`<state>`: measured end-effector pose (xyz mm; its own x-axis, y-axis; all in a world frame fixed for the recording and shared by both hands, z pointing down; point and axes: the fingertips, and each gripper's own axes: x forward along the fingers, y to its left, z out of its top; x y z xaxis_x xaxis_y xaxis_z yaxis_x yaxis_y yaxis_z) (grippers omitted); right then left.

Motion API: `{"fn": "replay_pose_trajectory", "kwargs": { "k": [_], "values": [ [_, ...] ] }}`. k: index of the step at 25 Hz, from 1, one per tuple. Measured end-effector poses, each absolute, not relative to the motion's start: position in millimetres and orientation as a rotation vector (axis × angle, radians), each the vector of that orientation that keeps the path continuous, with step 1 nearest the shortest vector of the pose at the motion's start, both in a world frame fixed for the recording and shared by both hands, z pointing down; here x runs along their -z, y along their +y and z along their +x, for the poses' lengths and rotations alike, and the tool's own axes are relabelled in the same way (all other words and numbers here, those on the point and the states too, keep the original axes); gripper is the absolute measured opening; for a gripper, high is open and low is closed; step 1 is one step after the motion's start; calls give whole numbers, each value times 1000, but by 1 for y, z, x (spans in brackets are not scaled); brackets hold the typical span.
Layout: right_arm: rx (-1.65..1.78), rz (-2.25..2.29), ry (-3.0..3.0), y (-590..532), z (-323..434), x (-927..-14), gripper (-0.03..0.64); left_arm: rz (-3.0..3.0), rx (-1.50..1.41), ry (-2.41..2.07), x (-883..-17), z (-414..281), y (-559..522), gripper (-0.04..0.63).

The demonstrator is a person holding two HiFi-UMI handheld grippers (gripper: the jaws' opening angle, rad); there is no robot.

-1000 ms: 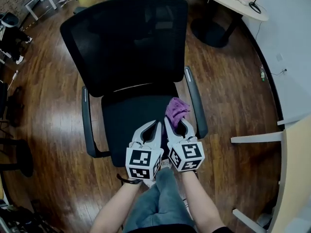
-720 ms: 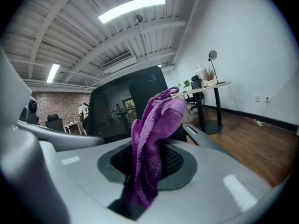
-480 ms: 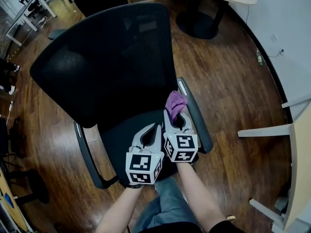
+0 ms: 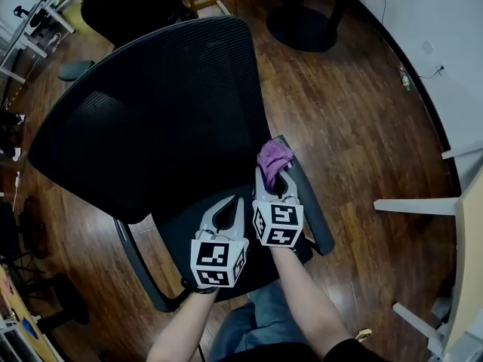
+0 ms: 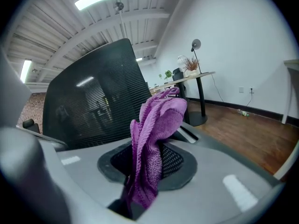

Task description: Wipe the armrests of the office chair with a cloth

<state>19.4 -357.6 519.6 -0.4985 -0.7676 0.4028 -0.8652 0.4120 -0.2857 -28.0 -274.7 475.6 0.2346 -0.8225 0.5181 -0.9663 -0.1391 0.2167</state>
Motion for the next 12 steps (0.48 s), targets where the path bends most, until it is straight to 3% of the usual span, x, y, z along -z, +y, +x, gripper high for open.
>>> {"fn": "replay_pose_trajectory", "kwargs": {
  "k": [12],
  "values": [
    [-709, 1494, -2415, -327, 45, -525, 98, 2043, -390, -1577, -482, -13, -260, 5]
  ]
}}
